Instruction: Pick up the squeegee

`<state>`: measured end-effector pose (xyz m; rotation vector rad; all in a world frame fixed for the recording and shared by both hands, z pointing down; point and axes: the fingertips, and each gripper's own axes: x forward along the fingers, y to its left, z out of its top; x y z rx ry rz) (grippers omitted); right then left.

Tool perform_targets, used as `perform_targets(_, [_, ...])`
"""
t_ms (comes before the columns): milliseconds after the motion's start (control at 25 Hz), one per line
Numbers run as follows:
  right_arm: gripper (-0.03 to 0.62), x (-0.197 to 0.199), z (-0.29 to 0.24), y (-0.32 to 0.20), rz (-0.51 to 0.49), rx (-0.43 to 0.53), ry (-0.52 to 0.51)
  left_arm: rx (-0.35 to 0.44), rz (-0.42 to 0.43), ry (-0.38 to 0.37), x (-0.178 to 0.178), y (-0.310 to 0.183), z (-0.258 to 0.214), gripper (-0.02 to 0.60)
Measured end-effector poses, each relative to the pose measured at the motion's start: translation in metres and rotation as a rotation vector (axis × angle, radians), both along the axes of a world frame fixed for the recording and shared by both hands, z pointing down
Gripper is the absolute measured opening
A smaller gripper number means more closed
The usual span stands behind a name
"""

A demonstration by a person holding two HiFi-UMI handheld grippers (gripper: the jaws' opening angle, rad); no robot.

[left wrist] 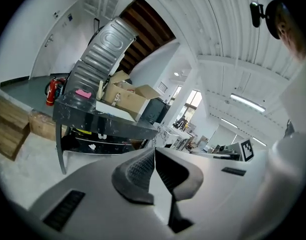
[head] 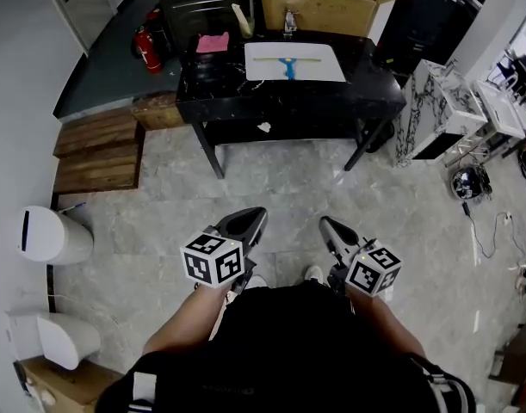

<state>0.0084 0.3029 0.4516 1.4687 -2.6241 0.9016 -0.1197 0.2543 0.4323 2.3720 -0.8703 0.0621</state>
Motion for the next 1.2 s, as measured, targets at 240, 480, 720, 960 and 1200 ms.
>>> perform_targets(240, [0.009, -0.025, 0.002, 0.005, -0.003, -0.005, 0.018, 0.02, 0.035, -0.009, -0.015, 0.007, 0.003, 0.017])
perform_targets(480, [0.009, -0.029, 0.004, 0.004, 0.004, 0.001, 0.019, 0.026, 0.036, -0.022, -0.023, 0.005, 0.007, 0.017])
perform_targets(720, [0.009, -0.017, -0.004, -0.015, 0.008, 0.032, 0.026, 0.04, 0.032, -0.022, -0.01, -0.008, 0.008, 0.017])
perform_targets(960, [0.009, 0.006, -0.014, -0.059, -0.006, 0.07, 0.011, 0.052, 0.002, -0.014, 0.012, -0.035, 0.002, 0.017])
perform_targets(1200, [0.009, 0.024, -0.015, -0.102, -0.031, 0.061, 0.002, 0.037, -0.01, -0.034, 0.037, -0.07, 0.004, 0.017])
